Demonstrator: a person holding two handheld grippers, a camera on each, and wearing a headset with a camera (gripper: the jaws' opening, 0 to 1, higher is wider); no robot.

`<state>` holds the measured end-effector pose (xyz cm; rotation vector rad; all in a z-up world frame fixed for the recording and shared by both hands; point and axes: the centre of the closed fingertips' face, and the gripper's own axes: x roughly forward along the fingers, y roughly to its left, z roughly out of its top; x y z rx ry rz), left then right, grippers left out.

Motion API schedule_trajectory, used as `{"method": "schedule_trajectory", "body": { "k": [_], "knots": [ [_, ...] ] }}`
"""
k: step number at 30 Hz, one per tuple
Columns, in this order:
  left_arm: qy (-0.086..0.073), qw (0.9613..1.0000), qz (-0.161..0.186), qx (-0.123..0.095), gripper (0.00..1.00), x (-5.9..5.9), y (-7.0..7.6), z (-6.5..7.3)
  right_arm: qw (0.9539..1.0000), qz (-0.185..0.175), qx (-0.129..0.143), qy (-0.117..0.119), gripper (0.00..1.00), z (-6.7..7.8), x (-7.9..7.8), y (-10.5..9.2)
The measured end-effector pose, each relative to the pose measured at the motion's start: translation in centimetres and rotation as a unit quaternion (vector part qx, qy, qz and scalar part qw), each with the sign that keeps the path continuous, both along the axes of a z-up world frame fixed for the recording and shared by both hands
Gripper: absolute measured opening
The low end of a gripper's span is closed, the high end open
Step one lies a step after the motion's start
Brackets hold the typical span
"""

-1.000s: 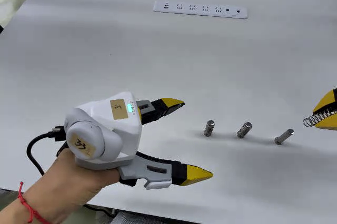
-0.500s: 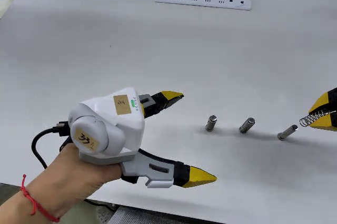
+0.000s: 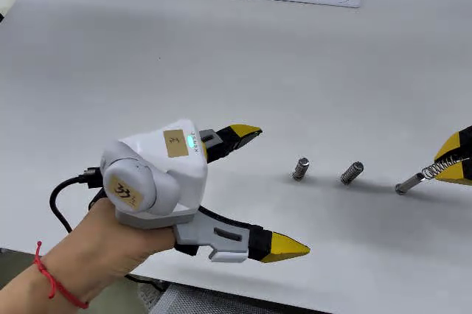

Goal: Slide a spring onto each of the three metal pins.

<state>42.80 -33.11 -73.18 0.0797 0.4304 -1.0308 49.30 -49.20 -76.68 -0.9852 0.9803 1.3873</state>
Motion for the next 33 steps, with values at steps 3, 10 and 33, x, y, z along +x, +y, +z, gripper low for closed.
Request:
{"method": "schedule_trajectory", "body": {
  "k": [3,10,33],
  "knots": [
    [0.001,1.0000,-0.001,-0.002,0.98,0.0,-0.1,0.0,1.0000,0.001,-0.002,0.001,0.13,-0.3,0.2,-0.1],
    [0.005,1.0000,-0.002,-0.005,0.98,0.0,-0.1,-0.1,1.0000,0.003,-0.005,0.004,0.13,-0.8,0.3,0.1],
    [0.009,0.9998,-0.002,-0.015,0.97,0.0,-0.3,-0.1,0.9998,0.004,-0.013,0.014,0.13,-2.7,0.2,0.2]
  ]
}}
